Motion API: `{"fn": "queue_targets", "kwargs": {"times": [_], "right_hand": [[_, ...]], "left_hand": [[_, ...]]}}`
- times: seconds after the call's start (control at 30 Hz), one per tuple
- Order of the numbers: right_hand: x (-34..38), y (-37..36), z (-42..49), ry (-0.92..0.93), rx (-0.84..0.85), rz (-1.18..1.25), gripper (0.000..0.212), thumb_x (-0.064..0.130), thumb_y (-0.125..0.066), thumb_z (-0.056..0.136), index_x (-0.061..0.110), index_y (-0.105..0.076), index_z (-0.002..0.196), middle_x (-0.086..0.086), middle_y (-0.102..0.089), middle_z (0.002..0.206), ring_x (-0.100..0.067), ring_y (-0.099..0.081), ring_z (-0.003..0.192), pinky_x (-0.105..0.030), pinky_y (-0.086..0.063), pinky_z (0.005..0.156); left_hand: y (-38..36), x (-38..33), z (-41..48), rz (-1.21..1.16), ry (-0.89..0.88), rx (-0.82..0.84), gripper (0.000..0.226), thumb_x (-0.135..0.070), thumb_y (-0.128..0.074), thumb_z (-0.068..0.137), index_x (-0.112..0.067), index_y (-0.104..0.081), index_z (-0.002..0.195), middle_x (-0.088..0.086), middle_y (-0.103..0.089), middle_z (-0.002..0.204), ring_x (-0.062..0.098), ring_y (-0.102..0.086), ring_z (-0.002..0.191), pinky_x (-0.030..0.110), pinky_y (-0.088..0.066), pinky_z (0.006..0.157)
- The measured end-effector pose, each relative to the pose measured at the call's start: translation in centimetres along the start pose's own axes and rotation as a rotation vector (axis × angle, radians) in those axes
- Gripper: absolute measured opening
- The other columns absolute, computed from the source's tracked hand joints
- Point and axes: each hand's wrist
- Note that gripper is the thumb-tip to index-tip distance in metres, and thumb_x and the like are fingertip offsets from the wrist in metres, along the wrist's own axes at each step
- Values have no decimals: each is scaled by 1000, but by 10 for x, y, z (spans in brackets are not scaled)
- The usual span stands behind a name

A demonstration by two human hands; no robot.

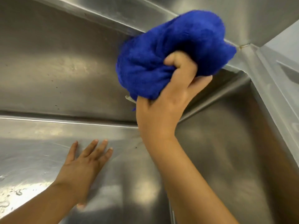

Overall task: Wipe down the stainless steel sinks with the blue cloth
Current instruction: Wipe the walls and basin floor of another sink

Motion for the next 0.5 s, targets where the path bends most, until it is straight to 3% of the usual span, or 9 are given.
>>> {"fn": "queue_targets", "kwargs": {"times": [0.1, 0.17, 0.23, 0.33, 0.43, 0.5], "right_hand": [[-30, -16, -54, -129, 252, -124, 44, 5, -58, 69, 9, -56, 112, -28, -50, 118, -35, -42, 110, -23, -30, 104], [-50, -18, -92, -378, 552, -138, 43, 5, -59, 74, 5, -60, 117, -20, -49, 123, -34, -45, 110, -40, -40, 104], [-53, -11, -110, -398, 720, -308, 56, -3, -62, 69, 14, -58, 121, -13, -38, 129, -34, -41, 112, -38, -39, 102], [-44, 1, -92, -274, 546, -265, 60, -8, -63, 61, 12, -58, 117, -13, -35, 127, -35, -43, 113, -25, -30, 99], [-22, 4, -40, -226, 283, -138, 57, -5, -67, 67, -1, -53, 122, -19, -38, 126, -17, -40, 119, -18, -31, 101], [-17, 5, -25, -86, 214, -166, 55, -1, -67, 68, -1, -52, 121, -29, -40, 126, -24, -39, 117, -19, -29, 103]], "left_hand": [[-2, -1, 0, -30, 13, -59, 134, -30, -80, 70, -26, 33, 141, -2, 46, 140, 17, 34, 135, 54, 12, 113], [-4, -3, -1, -45, 23, -92, 126, -20, -76, 74, -29, 26, 147, -4, 45, 137, 15, 29, 140, 54, 12, 113], [-4, -4, 0, -47, 30, -119, 119, -12, -71, 78, -29, 25, 148, -3, 44, 142, 17, 27, 143, 53, 13, 113], [-2, -5, -2, -41, 30, -83, 120, -14, -73, 78, -26, 24, 149, 1, 37, 152, 21, 25, 144, 56, 12, 115], [0, -4, -1, -23, 12, -82, 122, -20, -74, 78, -23, 25, 148, 4, 36, 153, 23, 24, 145, 57, 12, 113], [1, -4, -1, -25, 2, -77, 123, -21, -75, 77, -22, 26, 148, 5, 37, 152, 24, 25, 144, 58, 13, 113]]}}
Point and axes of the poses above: each hand's wrist, its own z-axis towards the middle knuckle, its own y-axis out of the back of the hand, x = y × z
